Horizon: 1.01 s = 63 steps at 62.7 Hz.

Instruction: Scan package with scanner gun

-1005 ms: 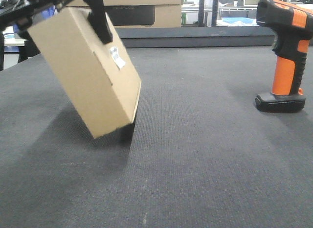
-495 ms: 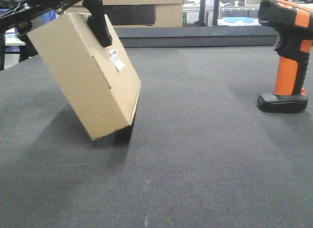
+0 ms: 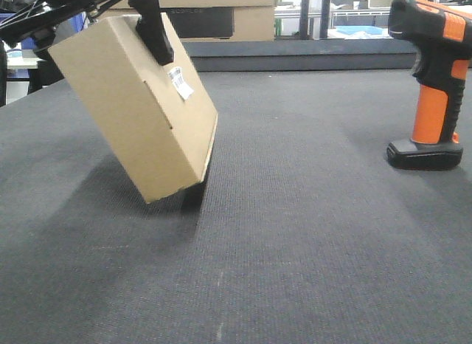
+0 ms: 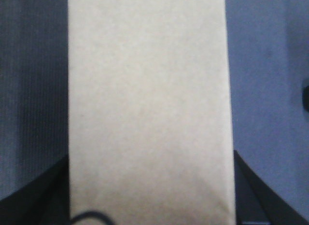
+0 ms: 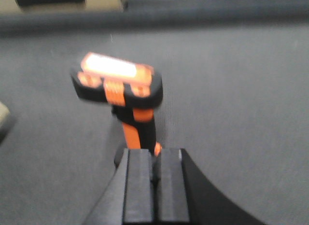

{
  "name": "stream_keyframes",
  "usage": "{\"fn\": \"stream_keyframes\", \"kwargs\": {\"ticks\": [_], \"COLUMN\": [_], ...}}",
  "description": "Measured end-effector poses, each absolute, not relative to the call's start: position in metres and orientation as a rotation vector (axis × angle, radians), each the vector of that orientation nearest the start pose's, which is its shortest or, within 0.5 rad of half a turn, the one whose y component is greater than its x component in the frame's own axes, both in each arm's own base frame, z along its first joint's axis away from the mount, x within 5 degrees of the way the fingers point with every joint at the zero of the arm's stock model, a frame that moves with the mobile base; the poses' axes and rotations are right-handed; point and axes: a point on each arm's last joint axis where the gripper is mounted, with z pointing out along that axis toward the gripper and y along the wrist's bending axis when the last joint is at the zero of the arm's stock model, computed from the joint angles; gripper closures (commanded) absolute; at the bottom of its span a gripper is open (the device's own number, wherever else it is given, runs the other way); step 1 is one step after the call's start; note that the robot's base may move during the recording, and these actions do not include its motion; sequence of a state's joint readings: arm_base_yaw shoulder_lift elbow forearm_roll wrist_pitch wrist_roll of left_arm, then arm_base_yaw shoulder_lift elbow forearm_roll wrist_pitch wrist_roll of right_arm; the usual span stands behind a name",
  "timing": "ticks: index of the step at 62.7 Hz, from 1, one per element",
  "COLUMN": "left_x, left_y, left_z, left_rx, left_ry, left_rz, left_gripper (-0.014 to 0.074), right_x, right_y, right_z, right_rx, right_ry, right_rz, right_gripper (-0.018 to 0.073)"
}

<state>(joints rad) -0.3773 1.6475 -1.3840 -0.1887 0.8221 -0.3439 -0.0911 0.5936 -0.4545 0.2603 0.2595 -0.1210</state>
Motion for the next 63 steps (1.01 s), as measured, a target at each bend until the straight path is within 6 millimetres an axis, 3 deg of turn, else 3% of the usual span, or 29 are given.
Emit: {"fn": "stream_keyframes", "kwargs": {"ticks": [21, 31, 47, 63], "left_x": [0.332, 0.331, 0.331, 0.331], "left_y": [-0.145, -0.145, -0.145, -0.145], "left_z": [0.305, 0.305, 0.305, 0.305], "left_rx": [-0.075, -0.076, -0.077, -0.077], "left_ry": [2.608, 2.609, 2.609, 2.609], "left_rz": [-0.496, -0.498, -0.500, -0.500], "left_gripper": [0.0707, 0.0707, 0.0707, 0.0707], "right_x": [0.178, 0.197, 0.209, 0.224], "right_y": [-0.014, -0.011, 0.017, 0.025], "right_z": [0.263, 0.251, 0.228, 0.212], "right_rx": [0.248, 0.243, 0.198, 0.327], "right_ry": [1.991, 1.924, 1.796, 1.723], "right_rz": [0.079, 0.062, 0.129, 0.119], "right_gripper": [0.0721, 0.0721, 0.0720, 0.0719]}}
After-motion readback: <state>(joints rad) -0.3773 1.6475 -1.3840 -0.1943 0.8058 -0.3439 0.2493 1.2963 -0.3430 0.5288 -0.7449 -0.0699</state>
